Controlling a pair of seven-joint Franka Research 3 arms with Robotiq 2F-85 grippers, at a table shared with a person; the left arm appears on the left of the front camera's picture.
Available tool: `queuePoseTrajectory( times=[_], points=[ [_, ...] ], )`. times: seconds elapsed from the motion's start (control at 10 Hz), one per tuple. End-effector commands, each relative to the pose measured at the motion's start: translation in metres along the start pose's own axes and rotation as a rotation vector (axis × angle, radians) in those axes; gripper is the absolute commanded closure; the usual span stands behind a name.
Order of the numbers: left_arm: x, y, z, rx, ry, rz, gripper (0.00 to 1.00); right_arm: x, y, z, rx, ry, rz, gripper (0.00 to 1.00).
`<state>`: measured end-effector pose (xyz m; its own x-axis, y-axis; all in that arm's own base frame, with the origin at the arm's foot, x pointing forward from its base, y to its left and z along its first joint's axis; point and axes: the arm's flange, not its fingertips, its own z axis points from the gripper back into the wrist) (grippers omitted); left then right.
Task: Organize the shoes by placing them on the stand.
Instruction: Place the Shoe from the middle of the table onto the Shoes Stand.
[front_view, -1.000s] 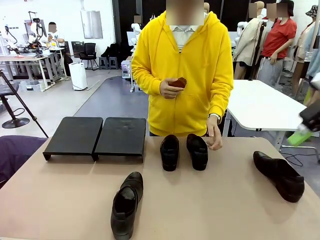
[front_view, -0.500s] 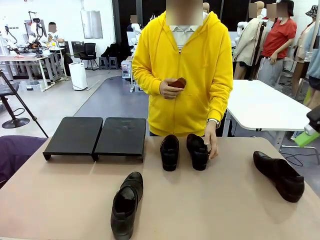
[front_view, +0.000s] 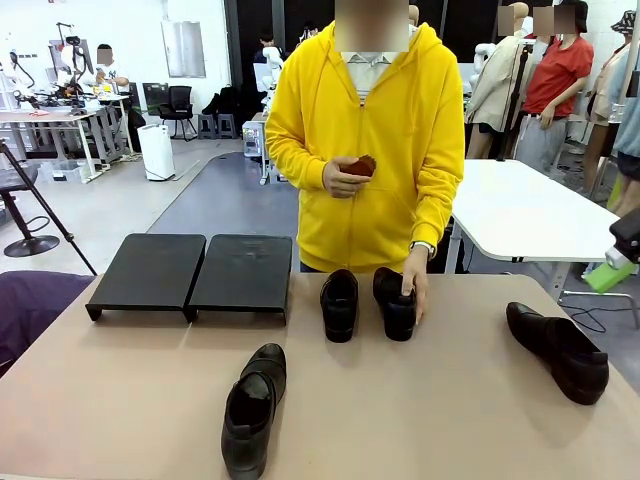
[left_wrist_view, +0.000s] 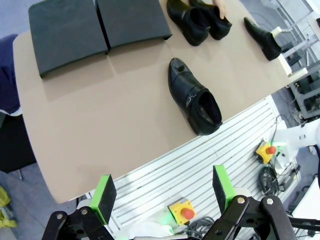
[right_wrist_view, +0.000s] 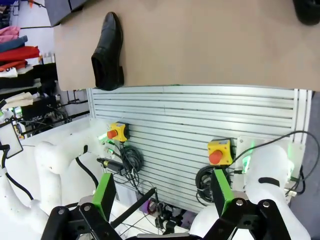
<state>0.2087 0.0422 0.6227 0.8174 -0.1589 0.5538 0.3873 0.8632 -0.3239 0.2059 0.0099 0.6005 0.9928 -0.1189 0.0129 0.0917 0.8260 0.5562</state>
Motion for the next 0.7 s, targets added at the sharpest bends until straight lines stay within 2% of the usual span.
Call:
queuePoseTrajectory(
  times=[0.0, 0.1, 0.3, 0.4, 0.5, 0.6],
  points=[
    [0.0, 0.0, 0.001, -0.016, -0.003, -0.008, 0.0, 0.001, 0.002, 0.003, 0.022, 0.009, 0.022, 0.0],
    [0.0, 0.0, 0.0, 0.0, 0.0, 0.0, 0.0, 0.001, 0.002, 0.003, 0.022, 0.009, 0.022, 0.0],
    [0.016, -0.089, -0.075, 0.026, 0.133, 0.014, 0.0, 0.001, 0.002, 0.003, 0.022, 0.009, 0.022, 0.0],
    [0.014, -0.131, -0.112, 0.033, 0.18, -0.041, 0.0, 0.001, 0.002, 0.003, 0.022, 0.009, 0.022, 0.0],
    [0.009, -0.167, -0.15, 0.068, 0.171, -0.088, 0.0, 0.001, 0.002, 0.003, 0.022, 0.009, 0.022, 0.0],
    [0.002, -0.205, -0.188, 0.089, 0.206, -0.161, 0.0, 0.001, 0.002, 0.003, 0.022, 0.009, 0.022, 0.0]
  ],
)
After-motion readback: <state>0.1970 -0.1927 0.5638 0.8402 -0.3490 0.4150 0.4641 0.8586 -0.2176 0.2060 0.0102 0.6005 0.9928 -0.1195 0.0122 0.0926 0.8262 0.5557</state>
